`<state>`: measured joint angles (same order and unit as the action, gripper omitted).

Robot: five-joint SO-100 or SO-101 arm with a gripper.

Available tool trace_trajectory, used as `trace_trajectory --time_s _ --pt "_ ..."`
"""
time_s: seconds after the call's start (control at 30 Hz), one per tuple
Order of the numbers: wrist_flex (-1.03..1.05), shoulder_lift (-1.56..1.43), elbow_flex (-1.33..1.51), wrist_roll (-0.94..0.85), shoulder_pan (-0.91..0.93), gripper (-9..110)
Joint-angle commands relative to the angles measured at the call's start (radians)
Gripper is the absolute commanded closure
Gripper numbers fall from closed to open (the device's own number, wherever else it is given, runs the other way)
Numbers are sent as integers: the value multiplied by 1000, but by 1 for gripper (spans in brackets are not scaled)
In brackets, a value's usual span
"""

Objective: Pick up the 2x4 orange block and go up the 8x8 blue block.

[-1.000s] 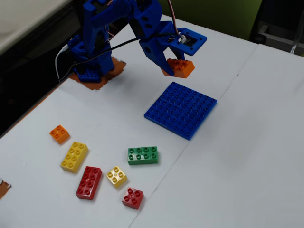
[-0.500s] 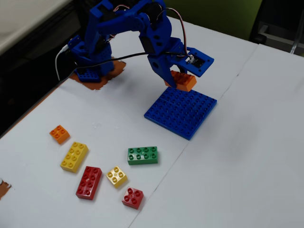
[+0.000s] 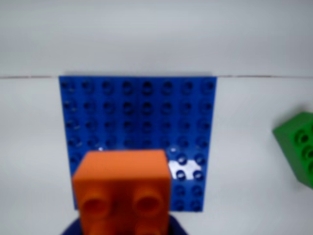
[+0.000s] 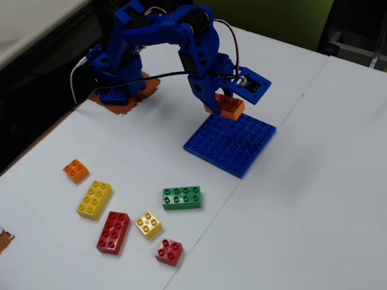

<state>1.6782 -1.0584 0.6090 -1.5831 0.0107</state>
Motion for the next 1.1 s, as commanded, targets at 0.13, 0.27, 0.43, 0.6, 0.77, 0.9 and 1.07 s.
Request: trace_trajectory --time_s 0.13,0.27,0.43,0.6,0.77,0.9,1.07 --pt "3 -44 26 20 12 96" --pt "-3 -61 52 23 12 96" --pt "-23 -61 63 17 15 96" --pt "-72 -64 75 21 15 96" --pt "-80 -80 97 20 18 96" --pt "-74 -92 98 20 21 96" --pt "-71 -98 100 23 26 96"
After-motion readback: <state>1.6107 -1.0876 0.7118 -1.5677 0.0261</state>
